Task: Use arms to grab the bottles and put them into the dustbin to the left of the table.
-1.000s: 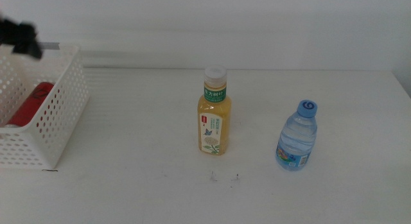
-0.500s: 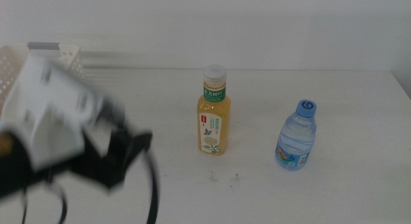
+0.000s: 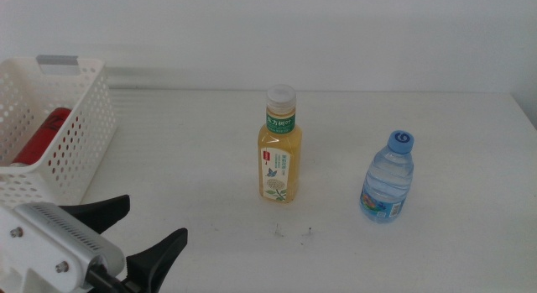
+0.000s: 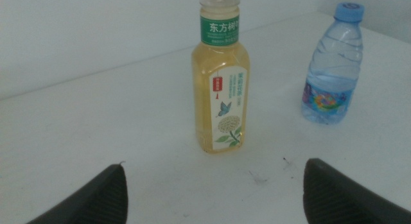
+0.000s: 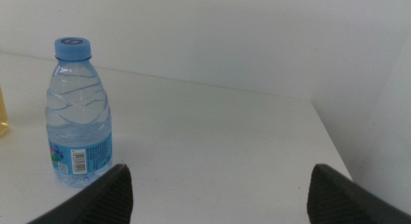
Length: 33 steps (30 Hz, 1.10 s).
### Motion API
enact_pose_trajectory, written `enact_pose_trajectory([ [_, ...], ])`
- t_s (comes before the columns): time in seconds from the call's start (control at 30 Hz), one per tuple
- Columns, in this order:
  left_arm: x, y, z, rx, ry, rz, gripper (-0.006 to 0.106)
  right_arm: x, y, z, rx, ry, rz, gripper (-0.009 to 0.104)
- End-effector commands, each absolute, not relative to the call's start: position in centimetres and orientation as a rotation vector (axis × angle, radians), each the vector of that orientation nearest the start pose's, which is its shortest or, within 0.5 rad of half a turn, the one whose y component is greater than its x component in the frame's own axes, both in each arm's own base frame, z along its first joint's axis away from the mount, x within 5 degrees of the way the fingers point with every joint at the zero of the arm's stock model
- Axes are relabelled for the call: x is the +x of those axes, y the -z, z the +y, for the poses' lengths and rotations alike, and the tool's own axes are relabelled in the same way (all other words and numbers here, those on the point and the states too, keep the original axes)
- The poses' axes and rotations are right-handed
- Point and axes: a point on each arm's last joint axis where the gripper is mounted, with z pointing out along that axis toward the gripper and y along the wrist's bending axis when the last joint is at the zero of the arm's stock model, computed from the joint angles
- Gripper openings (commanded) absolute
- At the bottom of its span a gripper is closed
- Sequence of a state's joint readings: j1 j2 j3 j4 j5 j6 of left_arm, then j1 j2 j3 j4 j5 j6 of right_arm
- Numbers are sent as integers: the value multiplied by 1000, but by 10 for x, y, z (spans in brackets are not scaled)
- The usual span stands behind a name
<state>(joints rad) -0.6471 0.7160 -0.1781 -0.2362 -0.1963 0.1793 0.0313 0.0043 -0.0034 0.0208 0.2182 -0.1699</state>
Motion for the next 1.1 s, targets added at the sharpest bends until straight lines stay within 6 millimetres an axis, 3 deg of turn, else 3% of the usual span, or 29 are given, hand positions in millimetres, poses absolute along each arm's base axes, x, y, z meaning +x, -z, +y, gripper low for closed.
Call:
enact_pose_trajectory([
  [0.0,110,-225,-78,489,466,1750,94,56,-194,2,-164,102,1686,88],
  [0.4,118,-224,-83,508,428,1671,94,56,-194,2,-164,102,1686,88],
  [0.8,166,-185,-119,395,520,1641,94,56,-194,2,-164,102,1686,88],
  [1.07,209,-148,-158,399,603,1681,94,56,-194,2,-164,102,1686,88],
])
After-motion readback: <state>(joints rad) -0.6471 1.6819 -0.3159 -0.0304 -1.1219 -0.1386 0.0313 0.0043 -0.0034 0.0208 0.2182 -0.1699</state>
